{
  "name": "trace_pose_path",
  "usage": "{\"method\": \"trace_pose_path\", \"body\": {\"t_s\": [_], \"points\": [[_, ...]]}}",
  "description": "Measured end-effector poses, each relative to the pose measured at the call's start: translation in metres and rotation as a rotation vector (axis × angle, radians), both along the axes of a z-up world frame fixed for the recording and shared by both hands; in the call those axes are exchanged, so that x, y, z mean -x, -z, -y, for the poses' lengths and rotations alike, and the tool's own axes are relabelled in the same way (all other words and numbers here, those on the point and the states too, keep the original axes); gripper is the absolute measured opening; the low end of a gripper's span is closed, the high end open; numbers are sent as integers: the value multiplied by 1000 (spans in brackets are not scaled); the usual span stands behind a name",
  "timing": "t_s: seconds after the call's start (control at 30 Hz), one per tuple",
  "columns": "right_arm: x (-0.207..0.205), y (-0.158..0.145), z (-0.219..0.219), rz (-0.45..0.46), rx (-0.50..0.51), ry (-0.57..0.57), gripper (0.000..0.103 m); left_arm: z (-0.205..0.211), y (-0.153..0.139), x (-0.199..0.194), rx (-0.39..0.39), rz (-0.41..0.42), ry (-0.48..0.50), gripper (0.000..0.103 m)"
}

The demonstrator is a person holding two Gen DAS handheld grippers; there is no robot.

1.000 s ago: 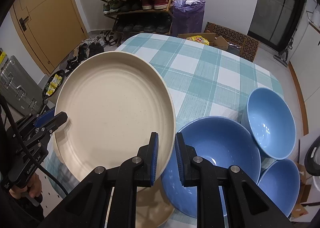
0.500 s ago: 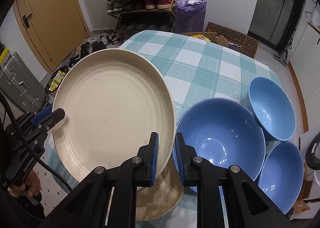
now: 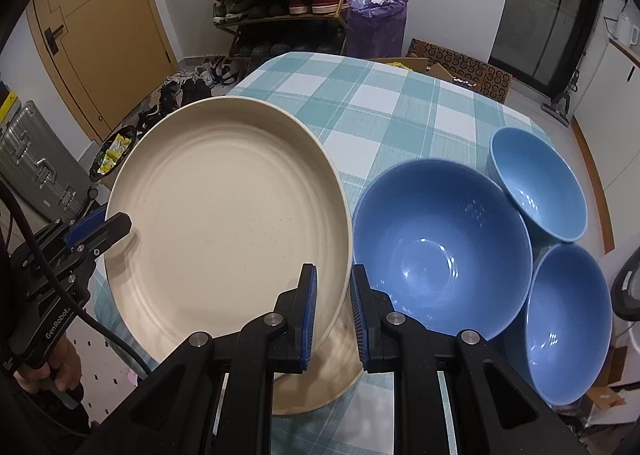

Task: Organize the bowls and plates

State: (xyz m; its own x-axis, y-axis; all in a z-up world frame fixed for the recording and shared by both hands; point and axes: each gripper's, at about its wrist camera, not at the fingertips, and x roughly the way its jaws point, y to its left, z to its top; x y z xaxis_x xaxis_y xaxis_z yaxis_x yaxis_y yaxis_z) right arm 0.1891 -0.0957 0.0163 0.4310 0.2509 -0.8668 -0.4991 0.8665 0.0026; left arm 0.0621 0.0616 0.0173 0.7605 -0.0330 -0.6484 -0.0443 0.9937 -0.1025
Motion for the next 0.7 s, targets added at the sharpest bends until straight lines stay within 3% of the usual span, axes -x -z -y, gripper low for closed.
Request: {"method": "trace_pose_path", "body": {"t_s": [0.7], "points": [[28,26,21,-16,1,34,17,15,17,13,-4,-7,26,18]]}}
